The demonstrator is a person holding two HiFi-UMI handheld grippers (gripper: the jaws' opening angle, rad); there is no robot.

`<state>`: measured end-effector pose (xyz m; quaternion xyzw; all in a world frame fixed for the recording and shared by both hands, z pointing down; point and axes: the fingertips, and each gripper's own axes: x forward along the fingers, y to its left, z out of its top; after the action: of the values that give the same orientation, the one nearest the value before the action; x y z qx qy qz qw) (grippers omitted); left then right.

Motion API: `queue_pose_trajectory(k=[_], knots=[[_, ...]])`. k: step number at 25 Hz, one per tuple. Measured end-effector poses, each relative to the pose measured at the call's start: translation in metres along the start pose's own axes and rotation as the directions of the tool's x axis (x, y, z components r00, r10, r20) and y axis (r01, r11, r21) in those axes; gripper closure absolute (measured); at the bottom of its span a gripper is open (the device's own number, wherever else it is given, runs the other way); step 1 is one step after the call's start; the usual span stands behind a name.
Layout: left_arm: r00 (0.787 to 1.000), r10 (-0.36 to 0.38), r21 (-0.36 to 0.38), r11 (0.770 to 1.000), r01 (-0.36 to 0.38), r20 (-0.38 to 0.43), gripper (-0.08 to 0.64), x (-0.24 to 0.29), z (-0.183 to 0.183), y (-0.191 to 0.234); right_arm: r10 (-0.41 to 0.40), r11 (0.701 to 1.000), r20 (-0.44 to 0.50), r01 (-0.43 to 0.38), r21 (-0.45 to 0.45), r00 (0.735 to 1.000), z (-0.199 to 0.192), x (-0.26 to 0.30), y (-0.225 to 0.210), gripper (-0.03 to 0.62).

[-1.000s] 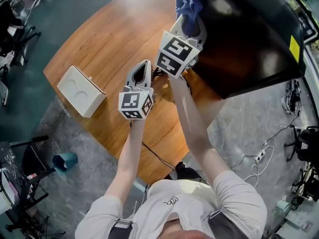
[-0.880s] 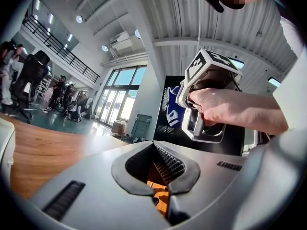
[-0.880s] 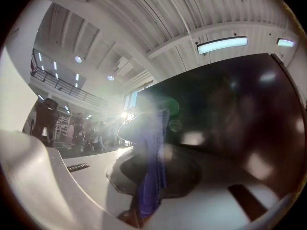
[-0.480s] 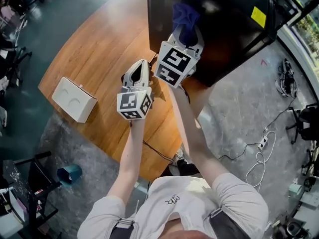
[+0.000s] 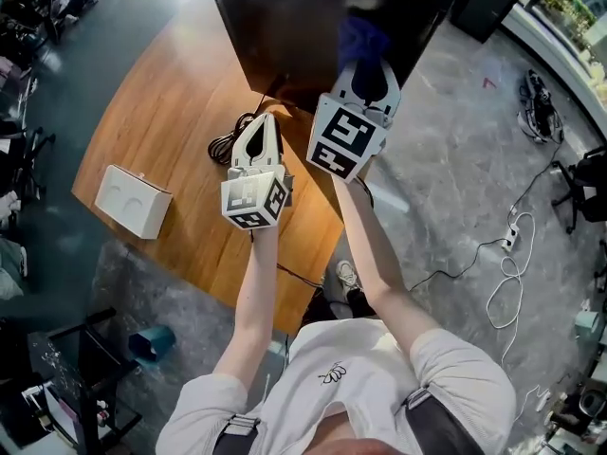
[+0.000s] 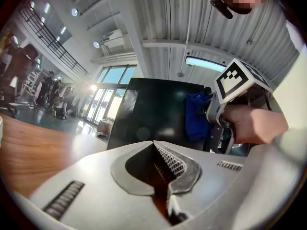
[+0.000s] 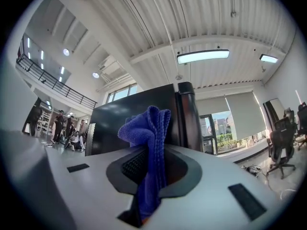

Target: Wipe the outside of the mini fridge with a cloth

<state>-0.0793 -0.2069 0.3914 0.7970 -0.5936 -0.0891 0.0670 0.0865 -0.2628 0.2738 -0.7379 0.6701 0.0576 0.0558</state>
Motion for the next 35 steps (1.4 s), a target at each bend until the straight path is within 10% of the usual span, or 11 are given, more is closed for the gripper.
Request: queue_pose_trajectory(k=[21, 35], knots=[[0.999, -0.033, 0.015, 0.999, 0.033, 0.005, 0.555, -0.003, 0.003, -0.058, -0.052, 0.996, -0.036, 0.055, 0.072, 0.998, -0.003, -0.029, -0.094, 0.531], [0.996, 0.082, 0.005, 0.997, -0.082, -0.030, 0.555, -0.027, -0.013, 0.051, 0.258, 0.963, -0.033, -0.254, 0.092, 0.966, -0.024, -0.011, 0.087, 0.531]])
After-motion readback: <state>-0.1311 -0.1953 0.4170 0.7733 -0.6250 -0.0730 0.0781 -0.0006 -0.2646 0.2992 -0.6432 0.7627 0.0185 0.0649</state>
